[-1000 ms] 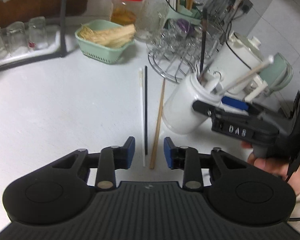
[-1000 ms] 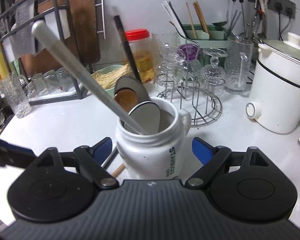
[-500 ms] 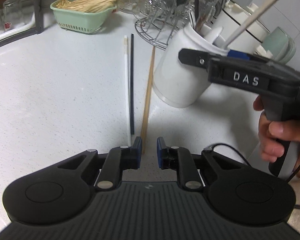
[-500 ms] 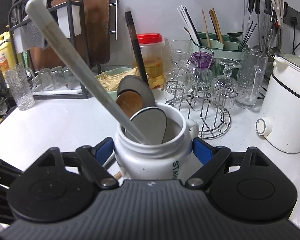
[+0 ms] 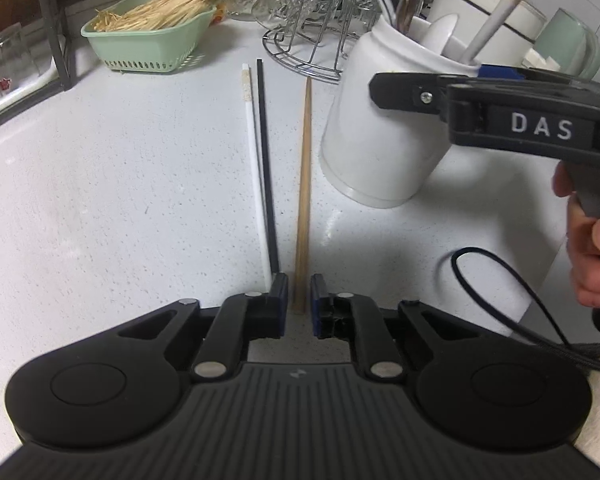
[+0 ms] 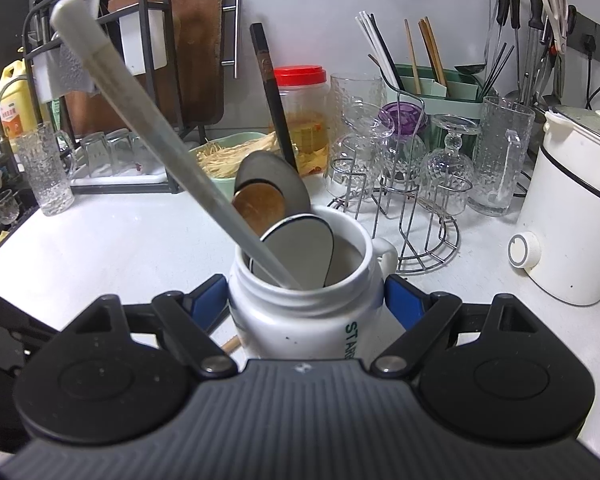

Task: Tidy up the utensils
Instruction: 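Close the left tool on the wooden chopstick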

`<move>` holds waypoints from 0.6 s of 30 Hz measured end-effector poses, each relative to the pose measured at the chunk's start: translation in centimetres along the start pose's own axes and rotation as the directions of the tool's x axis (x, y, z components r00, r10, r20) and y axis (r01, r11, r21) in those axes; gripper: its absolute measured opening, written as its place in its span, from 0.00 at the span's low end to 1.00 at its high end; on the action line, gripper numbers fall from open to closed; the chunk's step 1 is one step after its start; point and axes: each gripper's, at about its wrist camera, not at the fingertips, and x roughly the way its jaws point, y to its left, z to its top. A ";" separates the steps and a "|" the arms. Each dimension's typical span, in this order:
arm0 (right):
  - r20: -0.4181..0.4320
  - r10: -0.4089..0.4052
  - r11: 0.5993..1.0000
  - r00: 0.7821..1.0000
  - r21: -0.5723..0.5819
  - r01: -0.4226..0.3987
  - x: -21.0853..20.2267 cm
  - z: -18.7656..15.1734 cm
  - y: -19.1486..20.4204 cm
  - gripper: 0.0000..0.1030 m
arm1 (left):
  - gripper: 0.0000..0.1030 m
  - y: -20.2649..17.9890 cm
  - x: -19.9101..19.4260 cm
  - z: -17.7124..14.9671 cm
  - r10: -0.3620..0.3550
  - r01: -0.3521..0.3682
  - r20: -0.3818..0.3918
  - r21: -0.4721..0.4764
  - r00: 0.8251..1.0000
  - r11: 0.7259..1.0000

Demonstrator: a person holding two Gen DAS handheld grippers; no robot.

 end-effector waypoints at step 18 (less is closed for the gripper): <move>-0.016 -0.013 1.000 1.000 0.004 0.013 -1.4 -0.8 0.4 0.85 | 0.06 -0.4 -3.1 -2.0 -0.046 0.039 -0.082 -0.083 0.996 0.996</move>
